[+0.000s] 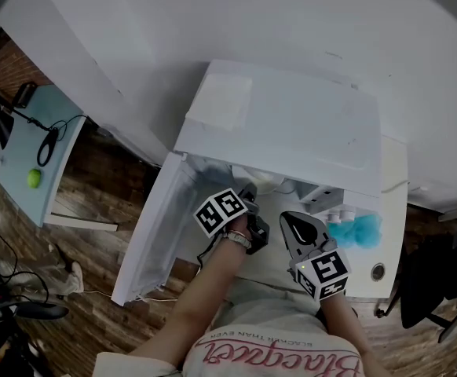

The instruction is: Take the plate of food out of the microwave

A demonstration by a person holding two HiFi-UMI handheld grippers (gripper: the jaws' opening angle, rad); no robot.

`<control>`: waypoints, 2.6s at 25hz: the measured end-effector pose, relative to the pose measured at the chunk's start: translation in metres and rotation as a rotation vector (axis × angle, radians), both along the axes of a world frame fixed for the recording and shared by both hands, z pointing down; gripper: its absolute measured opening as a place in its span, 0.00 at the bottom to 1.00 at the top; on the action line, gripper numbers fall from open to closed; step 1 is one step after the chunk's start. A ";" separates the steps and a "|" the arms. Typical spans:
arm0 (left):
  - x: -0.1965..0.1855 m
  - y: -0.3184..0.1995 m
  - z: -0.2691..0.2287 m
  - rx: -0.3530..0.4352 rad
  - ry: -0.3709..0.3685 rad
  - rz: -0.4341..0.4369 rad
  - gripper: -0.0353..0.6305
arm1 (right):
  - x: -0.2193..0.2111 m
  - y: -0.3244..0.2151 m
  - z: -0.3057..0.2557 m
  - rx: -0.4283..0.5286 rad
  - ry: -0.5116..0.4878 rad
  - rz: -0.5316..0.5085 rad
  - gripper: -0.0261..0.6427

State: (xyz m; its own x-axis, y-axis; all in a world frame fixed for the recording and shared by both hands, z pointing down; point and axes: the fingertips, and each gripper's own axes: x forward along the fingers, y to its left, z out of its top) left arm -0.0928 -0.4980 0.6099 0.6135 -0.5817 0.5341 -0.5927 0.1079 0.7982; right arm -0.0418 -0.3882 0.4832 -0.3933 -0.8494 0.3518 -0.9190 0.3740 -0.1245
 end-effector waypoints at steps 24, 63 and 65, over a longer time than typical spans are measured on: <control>-0.002 0.019 -0.015 0.095 0.388 -0.129 0.08 | 0.009 0.036 0.004 -0.018 0.002 -0.025 0.06; -0.012 0.107 -0.053 0.215 0.422 -0.330 0.08 | 0.020 0.104 -0.028 0.096 -0.071 -0.218 0.06; -0.012 0.114 -0.055 0.224 0.426 -0.350 0.08 | 0.023 0.110 -0.029 0.102 -0.077 -0.229 0.06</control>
